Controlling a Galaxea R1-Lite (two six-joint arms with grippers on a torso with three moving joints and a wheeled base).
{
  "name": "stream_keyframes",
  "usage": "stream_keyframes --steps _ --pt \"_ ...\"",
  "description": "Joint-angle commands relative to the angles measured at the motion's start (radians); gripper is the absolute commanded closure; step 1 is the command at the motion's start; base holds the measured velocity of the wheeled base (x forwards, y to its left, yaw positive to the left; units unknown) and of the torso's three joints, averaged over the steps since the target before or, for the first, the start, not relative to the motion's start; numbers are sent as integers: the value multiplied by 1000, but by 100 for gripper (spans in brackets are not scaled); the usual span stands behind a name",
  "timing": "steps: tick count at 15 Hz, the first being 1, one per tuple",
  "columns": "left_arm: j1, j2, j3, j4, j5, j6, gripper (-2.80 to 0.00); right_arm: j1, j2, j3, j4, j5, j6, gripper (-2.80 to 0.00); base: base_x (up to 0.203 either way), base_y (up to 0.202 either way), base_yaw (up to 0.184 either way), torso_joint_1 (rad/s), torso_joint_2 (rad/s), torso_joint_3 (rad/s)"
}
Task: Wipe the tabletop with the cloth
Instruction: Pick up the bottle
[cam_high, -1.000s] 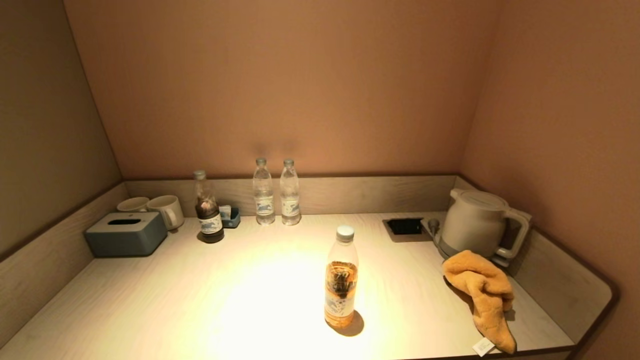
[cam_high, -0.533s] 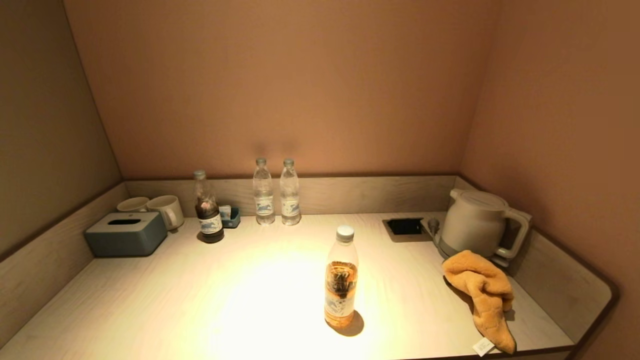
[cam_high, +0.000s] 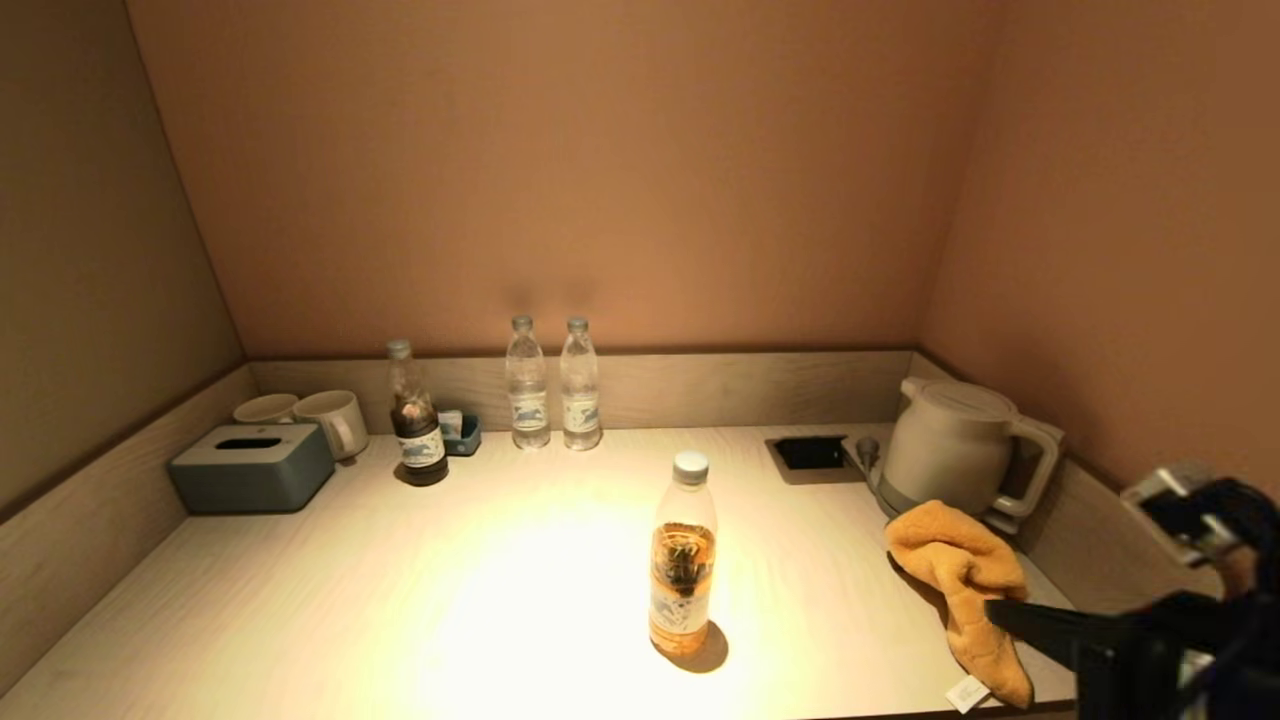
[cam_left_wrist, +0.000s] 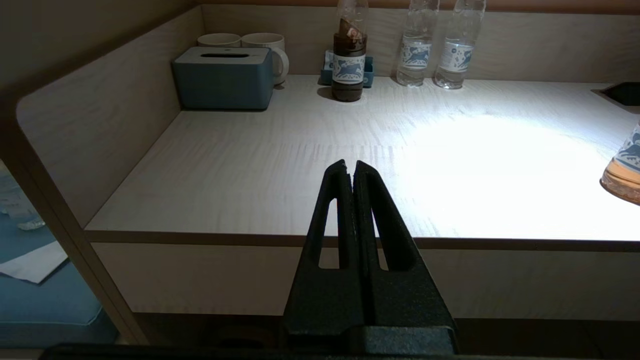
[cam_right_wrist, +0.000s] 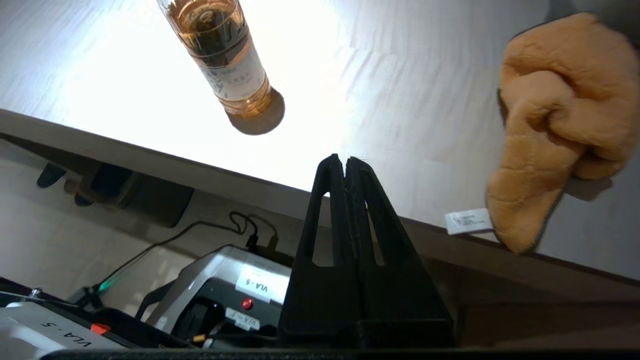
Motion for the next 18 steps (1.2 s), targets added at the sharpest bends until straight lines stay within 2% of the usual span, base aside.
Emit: stream_keyframes --steps 1,2,5,8,11,14,18 --pt "0 0 0 -2 0 0 0 63 268 -33 -492 4 3 0 0 0 0 0 0 0" --pt "0 0 0 -2 0 0 0 83 303 -47 -540 4 4 0 0 0 0 0 0 0" --pt "0 0 0 0 0 0 0 145 417 -125 -573 10 1 0 0 0 0 0 0 0" --pt "0 0 0 -1 0 0 0 155 496 -185 -580 15 -8 0 0 0 0 0 0 0" --pt "0 0 0 -2 0 0 0 156 521 -160 -589 98 -30 0 0 0 0 0 0 0" --pt "0 0 0 0 0 0 0 157 545 -134 -589 129 -64 0 0 0 0 0 0 0" --pt "0 0 0 0 0 0 0 174 555 -106 -591 134 -73 0 0 0 0 0 0 0"
